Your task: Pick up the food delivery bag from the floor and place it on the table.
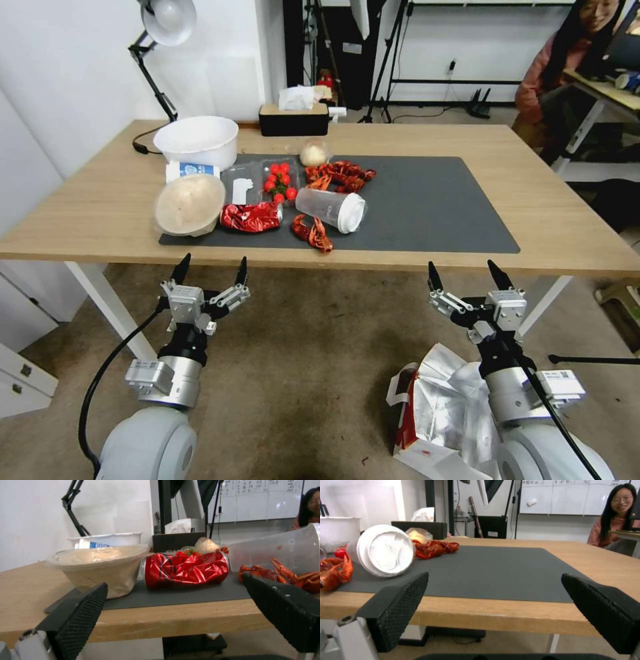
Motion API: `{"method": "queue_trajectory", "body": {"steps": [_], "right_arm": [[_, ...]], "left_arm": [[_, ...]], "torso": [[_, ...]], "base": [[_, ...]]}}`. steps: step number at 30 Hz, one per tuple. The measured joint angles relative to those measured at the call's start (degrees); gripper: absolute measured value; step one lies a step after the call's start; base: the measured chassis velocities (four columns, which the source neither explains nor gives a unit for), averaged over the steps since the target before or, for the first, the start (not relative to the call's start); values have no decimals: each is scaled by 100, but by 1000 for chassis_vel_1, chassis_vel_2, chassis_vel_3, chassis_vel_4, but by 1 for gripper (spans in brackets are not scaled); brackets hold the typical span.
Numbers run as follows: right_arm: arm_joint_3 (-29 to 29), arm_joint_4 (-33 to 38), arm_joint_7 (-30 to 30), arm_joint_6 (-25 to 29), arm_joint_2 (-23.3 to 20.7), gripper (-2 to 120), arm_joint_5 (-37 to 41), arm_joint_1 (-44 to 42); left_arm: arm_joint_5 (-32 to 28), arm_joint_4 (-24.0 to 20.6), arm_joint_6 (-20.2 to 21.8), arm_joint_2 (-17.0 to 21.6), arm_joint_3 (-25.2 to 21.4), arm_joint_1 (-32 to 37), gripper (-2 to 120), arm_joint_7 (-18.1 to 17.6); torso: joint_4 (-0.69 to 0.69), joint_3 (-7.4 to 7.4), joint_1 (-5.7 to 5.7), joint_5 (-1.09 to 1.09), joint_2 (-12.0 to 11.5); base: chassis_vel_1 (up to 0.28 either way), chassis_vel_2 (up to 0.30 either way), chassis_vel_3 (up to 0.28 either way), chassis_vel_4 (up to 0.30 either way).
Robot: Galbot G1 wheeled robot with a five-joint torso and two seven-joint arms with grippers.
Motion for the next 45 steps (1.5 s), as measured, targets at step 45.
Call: {"method": "queue_trajectory", "body": {"steps": [45], "right_arm": [[11, -41, 17, 129, 76, 100, -6, -73]], "left_arm": [[53, -41, 22, 9, -31, 61, 100, 43]], "torso": [[0, -656, -446, 0, -1101]], "base": [[0, 0, 0, 0]]}}
